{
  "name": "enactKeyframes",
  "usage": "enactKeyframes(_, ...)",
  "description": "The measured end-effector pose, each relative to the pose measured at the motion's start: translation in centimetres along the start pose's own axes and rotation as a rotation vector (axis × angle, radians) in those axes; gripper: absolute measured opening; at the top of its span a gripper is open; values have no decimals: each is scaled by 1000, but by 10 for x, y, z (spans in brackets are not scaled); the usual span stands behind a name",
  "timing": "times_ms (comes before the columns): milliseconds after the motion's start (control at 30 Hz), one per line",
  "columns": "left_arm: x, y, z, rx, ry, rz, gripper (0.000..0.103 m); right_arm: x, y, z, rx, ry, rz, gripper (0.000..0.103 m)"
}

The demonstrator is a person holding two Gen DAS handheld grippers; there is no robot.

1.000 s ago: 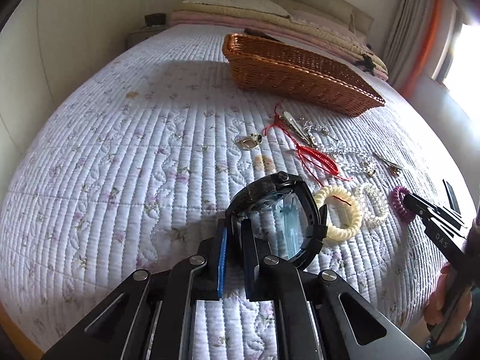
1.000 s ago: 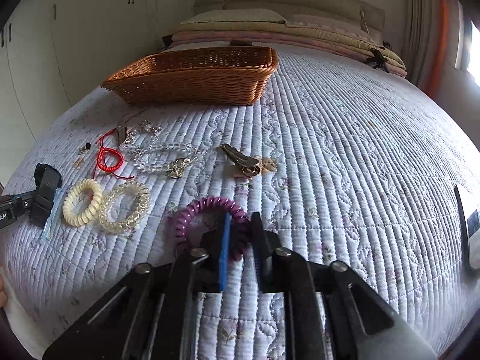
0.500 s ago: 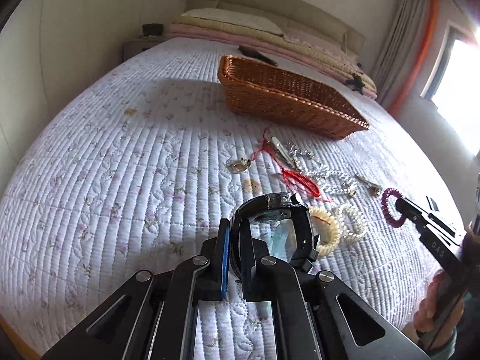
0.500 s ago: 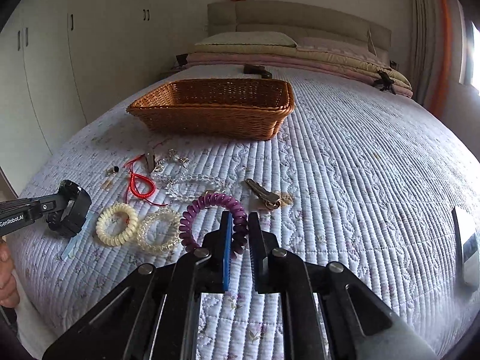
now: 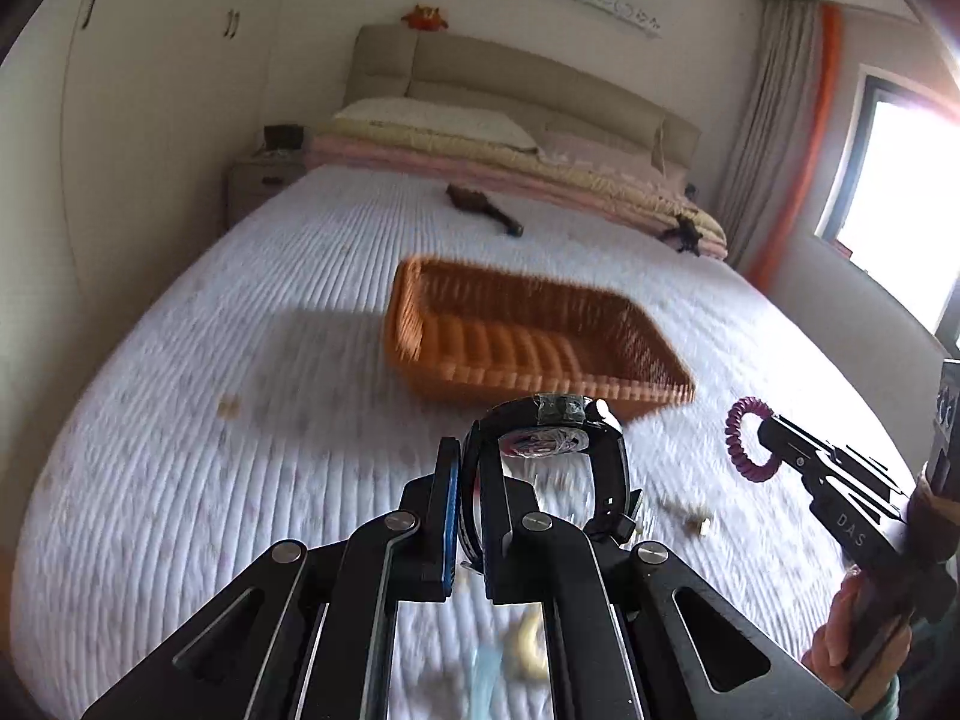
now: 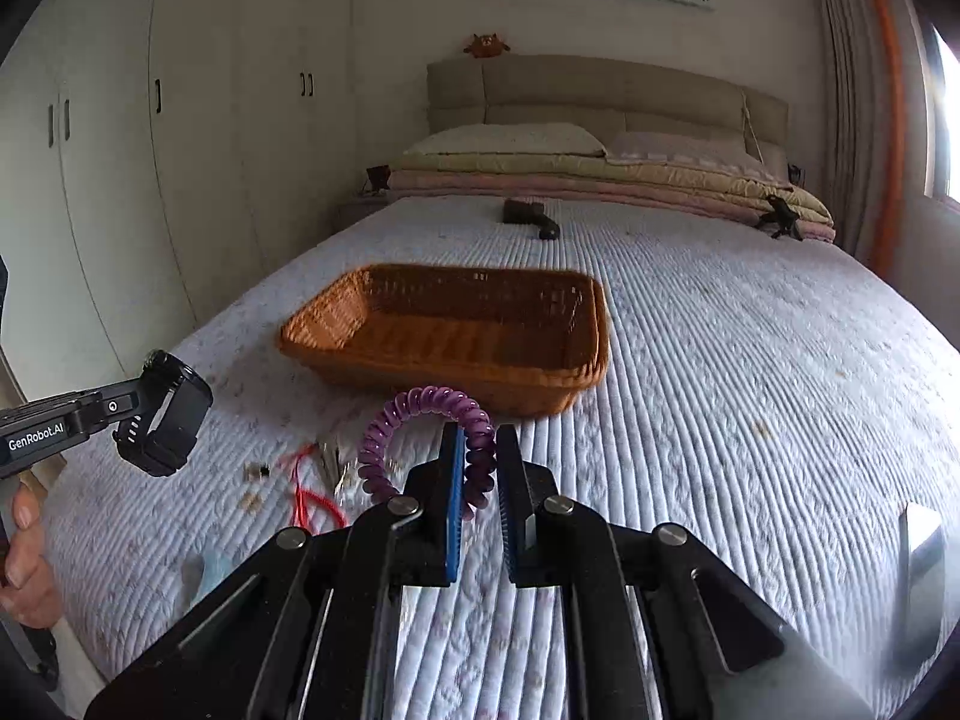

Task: Organize jewelry
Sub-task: 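Carry watch and hair tie into the wicker basket and open both tools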

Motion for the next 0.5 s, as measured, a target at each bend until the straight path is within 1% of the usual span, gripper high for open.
enactKeyframes(33, 9, 19, 4, 6, -7, 13, 6, 9, 14, 1, 0, -11, 9, 13)
enactKeyframes(100, 27, 44, 11, 20, -21, 22, 6, 35, 38, 2, 16, -16, -3, 13)
enactKeyframes(167, 53, 67, 12, 27, -10, 19, 6, 71, 55, 3, 43, -10, -45, 13)
enactKeyframes(233, 85, 83, 8, 19, -10, -7, 6, 105, 63, 0, 59, 22, -107, 13)
enactKeyframes(300, 117, 90, 0, 1, -3, -46, 6, 140, 65, -2, 67, 33, -180, 13)
enactKeyframes(367, 150, 91, -8, -22, 1, -99, 6, 174, 60, -7, 82, 46, -266, 13)
enactKeyframes(433, 177, 86, -13, -31, 4, -149, 6, 197, 53, -11, 81, 47, -332, 13)
enactKeyframes(500, 197, 78, -19, -29, 22, -191, 6, 213, 47, -14, 67, 30, -369, 13)
Point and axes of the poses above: each gripper's, at about its wrist camera, not at the fingertips, and x roughly the way its jaws point, z to its right, y to its top, the point moved 8 cm from there along x, roughly the way its jaws point, and after that the axes turned 11 degrees about -y, right-handed, at the moved point
